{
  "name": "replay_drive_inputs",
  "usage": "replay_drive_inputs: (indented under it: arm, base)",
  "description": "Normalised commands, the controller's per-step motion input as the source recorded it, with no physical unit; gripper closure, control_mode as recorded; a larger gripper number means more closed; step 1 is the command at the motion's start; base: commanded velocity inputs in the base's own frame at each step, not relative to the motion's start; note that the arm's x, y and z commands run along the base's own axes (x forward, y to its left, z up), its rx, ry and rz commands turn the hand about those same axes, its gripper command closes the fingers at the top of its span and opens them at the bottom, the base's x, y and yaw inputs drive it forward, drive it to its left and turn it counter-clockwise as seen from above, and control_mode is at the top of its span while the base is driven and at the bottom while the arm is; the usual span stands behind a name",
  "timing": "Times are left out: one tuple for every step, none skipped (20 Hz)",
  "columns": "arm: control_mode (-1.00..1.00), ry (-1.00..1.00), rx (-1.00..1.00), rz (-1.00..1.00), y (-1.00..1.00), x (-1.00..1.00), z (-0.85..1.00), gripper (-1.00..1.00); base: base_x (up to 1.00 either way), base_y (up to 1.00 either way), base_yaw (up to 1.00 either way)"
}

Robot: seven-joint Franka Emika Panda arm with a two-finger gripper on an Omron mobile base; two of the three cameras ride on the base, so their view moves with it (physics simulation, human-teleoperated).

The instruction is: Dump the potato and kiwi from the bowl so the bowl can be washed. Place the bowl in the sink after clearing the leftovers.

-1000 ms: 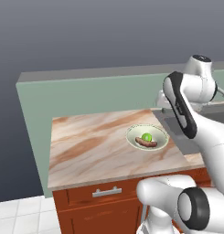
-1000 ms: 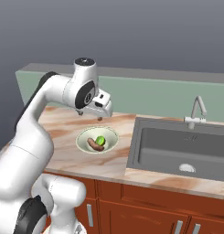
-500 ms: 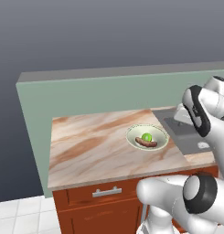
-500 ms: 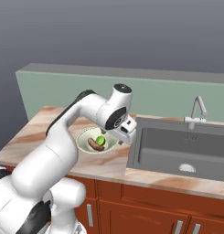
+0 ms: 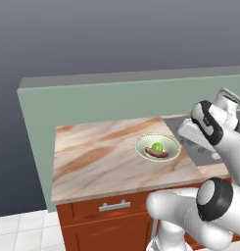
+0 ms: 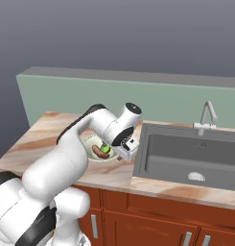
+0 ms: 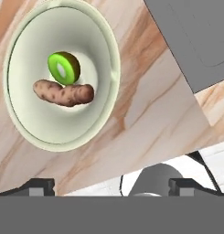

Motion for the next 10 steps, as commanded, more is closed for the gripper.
replay_drive_inputs:
  arm:
    - [-1.0, 0.0, 0.11, 0.0, 0.05, 0.17, -0.47, -1.0]
    - [-1.0, 0.0, 0.07, 0.0, 0.0, 0.18, -0.41, -1.0]
    - [-1.0, 0.0, 0.0, 0.0, 0.0, 0.21, -0.39, -1.0]
    - [-1.0, 0.01, 0.0, 0.0, 0.0, 0.21, -0.38, -1.0]
    - [-1.0, 0.03, 0.0, 0.0, 0.0, 0.16, -0.4, -1.0]
    - [-1.0, 0.02, 0.0, 0.0, 0.0, 0.14, -0.41, -1.0]
    - [-1.0, 0.02, 0.0, 0.0, 0.0, 0.14, -0.39, -1.0]
    - [-1.0, 0.02, 0.0, 0.0, 0.0, 0.2, -0.34, -1.0]
    - [-1.0, 0.02, 0.0, 0.0, 0.01, 0.21, -0.28, -1.0]
    - [-1.0, 0.03, 0.0, 0.0, 0.01, 0.26, -0.23, -1.0]
  base:
    - [0.0, 0.0, 0.0]
    - [0.0, 0.0, 0.0]
    - [0.0, 0.0, 0.0]
    - [0.0, 0.0, 0.0]
    - [0.0, 0.0, 0.0]
    - [0.0, 0.0, 0.0]
    - [0.0, 0.0, 0.0]
    - [0.0, 0.0, 0.0]
    - [0.0, 0.0, 0.0]
    - [0.0, 0.0, 0.0]
